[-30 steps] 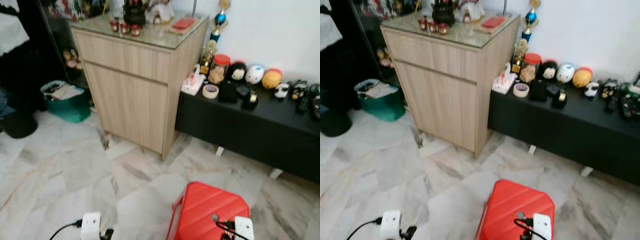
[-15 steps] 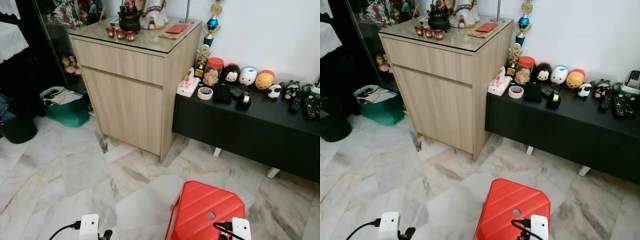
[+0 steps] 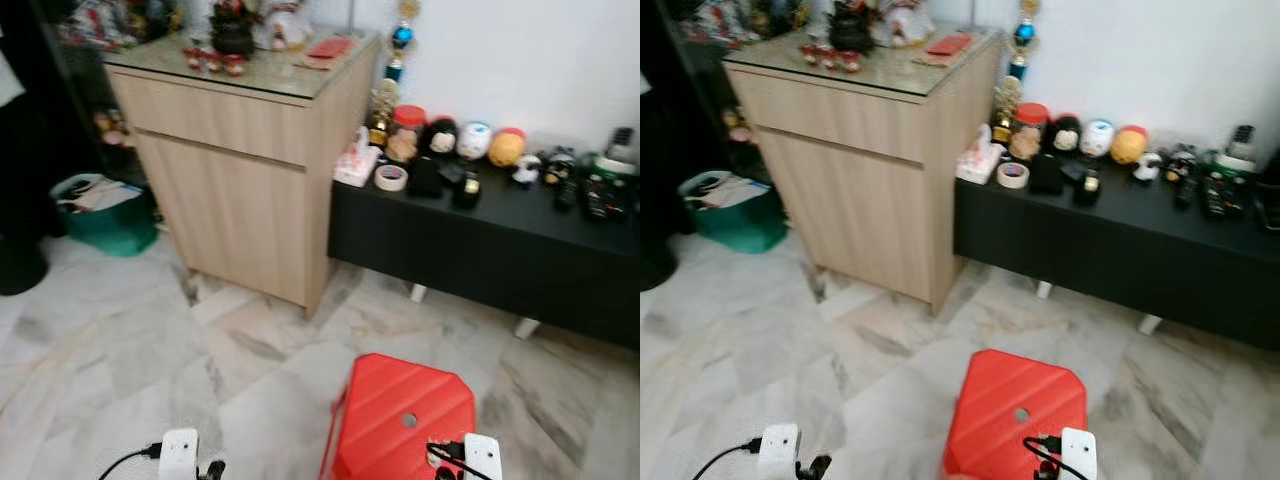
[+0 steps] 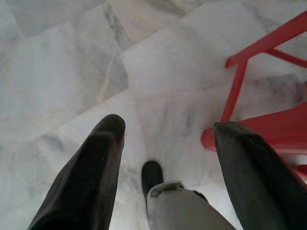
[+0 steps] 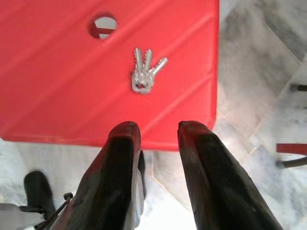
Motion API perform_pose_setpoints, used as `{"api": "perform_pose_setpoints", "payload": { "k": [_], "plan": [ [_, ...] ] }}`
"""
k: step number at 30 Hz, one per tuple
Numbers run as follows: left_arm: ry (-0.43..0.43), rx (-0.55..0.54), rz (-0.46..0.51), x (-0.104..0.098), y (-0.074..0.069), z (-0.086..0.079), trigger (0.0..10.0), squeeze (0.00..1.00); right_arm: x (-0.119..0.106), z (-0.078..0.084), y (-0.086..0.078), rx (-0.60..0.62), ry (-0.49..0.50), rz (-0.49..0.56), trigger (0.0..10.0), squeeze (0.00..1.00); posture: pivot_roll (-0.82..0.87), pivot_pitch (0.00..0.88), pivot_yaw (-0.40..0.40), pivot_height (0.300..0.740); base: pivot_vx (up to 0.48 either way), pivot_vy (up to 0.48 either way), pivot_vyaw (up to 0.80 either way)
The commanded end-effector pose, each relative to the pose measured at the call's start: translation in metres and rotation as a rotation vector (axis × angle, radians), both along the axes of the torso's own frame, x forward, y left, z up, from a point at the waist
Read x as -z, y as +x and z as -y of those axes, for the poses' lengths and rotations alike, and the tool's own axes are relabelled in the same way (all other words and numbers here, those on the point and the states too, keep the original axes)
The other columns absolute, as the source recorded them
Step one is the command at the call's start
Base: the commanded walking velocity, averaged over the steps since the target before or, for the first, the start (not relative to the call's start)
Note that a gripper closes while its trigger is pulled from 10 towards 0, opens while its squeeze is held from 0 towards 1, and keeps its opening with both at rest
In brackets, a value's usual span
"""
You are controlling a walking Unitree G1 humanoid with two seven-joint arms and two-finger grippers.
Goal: Hang keys on a hook
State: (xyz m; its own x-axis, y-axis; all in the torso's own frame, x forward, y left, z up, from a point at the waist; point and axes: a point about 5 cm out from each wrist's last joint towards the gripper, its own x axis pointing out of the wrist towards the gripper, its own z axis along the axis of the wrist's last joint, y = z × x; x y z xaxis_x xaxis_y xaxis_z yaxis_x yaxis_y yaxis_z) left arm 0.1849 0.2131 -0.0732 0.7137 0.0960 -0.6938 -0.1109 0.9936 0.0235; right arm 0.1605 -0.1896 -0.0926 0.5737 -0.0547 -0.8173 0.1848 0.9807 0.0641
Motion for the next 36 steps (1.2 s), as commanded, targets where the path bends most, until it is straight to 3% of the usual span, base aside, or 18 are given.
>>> {"api": "perform_pose_setpoints", "payload": {
  "k": [1, 9, 15, 36],
  "plan": [
    [-0.007, -0.018, -0.042, 0.0059, -0.0114, -0.0013, 10.0, 0.0, -0.0008, -0.0005, 0.0017, -0.001, 0.0, 0.012, 10.0, 0.0, 0.08, 0.0, -0.041, 0.74, 0.0, 0.0, 0.0],
    [-0.008, -0.018, -0.044, 0.0063, -0.0114, -0.0001, 10.0, 0.0, -0.0012, -0.0004, 0.0021, 0.003, 0.003, 0.018, 10.0, 0.0, 0.08, 0.0, -0.042, 0.74, 0.0, 0.0, 0.0],
    [-0.011, -0.022, -0.041, 0.0059, -0.0115, -0.0014, 10.0, 0.0, -0.0012, 0.0001, 0.0021, 0.007, 0.004, 0.017, 10.0, 0.0, 0.08, 0.0, -0.043, 0.74, -0.405, 0.0, 0.0],
    [-0.004, -0.027, -0.046, 0.0063, -0.0126, -0.0028, 10.0, 0.0, -0.0015, 0.0008, 0.0024, 0.011, 0.01, 0.021, 10.0, 0.0, 0.08, 0.0, -0.044, 0.74, -0.039, 0.0, -0.13]
  ]
}}
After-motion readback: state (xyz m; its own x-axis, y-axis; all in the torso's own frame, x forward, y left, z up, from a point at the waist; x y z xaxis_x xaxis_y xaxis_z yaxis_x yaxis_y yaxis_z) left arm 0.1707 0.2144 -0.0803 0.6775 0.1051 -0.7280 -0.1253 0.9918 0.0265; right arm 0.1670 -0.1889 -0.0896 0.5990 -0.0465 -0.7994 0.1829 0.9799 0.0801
